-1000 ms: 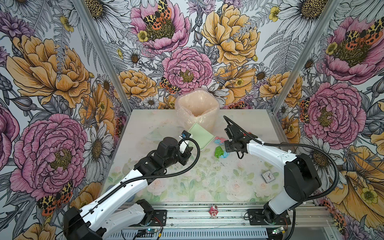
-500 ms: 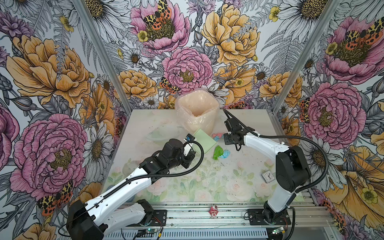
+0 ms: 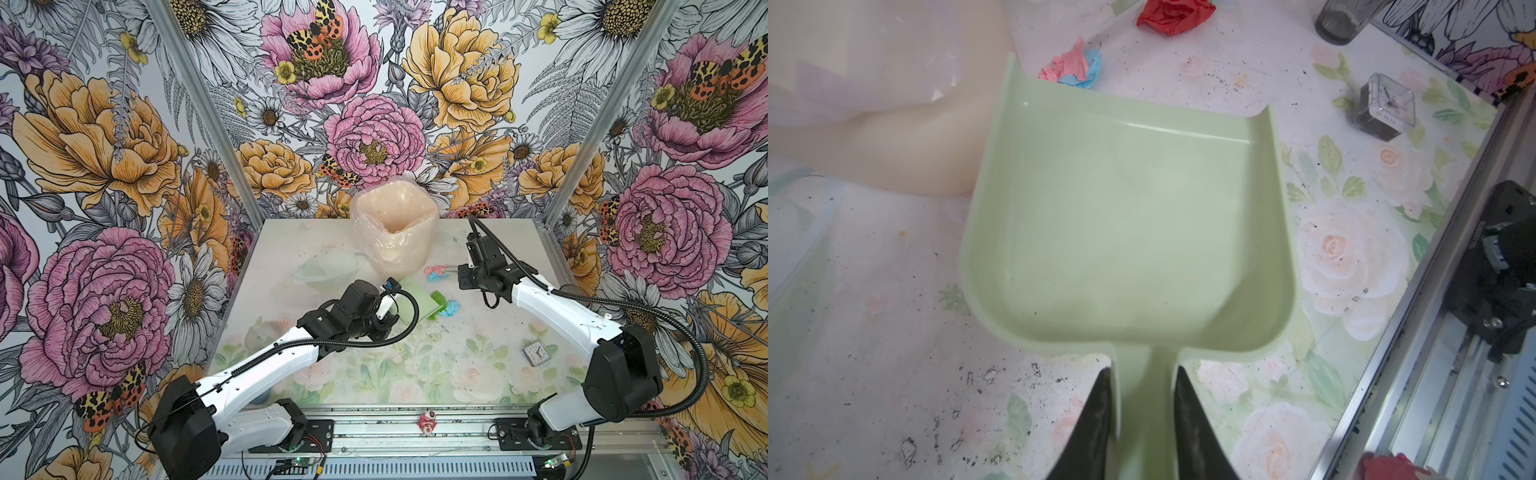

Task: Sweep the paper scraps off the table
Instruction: 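Slide the dustpan toward the green scrap while the right gripper positions the brush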

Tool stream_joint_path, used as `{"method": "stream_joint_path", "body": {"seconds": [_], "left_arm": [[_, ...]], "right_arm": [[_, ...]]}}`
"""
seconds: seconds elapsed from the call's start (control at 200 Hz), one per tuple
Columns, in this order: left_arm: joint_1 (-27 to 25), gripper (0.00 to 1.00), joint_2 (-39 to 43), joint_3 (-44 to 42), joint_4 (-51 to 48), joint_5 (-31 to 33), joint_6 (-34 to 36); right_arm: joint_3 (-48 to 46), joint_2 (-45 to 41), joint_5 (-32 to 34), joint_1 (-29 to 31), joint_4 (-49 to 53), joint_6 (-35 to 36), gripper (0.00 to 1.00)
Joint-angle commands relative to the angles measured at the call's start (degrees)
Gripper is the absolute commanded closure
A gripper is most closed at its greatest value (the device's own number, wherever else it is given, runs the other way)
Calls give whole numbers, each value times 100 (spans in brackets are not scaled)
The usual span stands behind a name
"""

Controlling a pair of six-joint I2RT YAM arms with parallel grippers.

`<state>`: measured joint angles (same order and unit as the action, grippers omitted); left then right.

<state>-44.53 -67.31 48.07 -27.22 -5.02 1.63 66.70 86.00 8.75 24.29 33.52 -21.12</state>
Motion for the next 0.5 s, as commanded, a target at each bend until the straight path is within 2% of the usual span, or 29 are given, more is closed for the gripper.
{"method": "stream_joint_path", "body": {"seconds": [0.0,0.495], "left_arm": [[-137,100,-129,-122,-27,-144,56],[-706,100,-787,-106,-103,193,-131]], "right_arm": [[-168,69,-194,-1,-80,-303,100],[-219,419,-146,66,-109,-586,100]]}}
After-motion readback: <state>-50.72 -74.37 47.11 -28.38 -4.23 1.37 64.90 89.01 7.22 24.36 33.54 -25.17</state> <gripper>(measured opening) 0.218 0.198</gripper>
